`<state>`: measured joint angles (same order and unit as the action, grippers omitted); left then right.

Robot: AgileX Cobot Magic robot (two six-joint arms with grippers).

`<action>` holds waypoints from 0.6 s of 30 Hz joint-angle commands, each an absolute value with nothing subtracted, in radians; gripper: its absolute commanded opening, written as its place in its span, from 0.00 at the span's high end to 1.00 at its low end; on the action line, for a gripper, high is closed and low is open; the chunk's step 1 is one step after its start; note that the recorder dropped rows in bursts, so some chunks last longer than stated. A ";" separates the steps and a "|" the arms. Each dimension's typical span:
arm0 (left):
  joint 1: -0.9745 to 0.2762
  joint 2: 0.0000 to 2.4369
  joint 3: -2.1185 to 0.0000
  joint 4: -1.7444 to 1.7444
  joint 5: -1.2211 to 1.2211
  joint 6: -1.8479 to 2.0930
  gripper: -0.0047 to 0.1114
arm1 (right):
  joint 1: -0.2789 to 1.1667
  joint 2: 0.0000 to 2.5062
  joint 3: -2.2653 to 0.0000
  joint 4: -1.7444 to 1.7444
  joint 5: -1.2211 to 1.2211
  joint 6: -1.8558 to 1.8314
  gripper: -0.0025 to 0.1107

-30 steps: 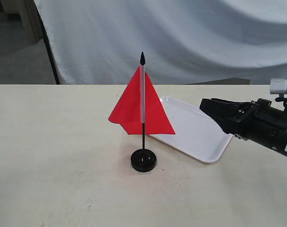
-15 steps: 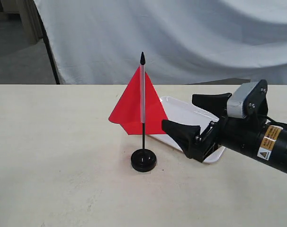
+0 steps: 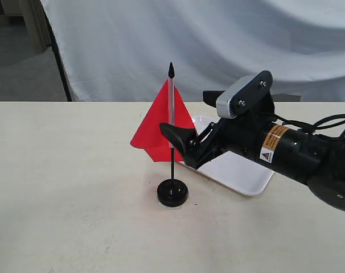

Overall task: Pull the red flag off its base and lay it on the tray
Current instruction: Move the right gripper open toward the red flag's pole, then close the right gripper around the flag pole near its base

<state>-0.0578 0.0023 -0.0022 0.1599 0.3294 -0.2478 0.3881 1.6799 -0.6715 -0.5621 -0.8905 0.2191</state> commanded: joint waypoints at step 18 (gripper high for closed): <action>-0.060 0.000 0.000 0.161 0.322 -0.243 0.96 | 0.392 1.969 -0.766 -0.592 -0.963 0.134 0.07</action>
<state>-0.0578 0.0023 -0.0022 0.1599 0.3294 -0.2478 0.3911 1.9672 -0.7611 -0.5766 -0.9433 0.1384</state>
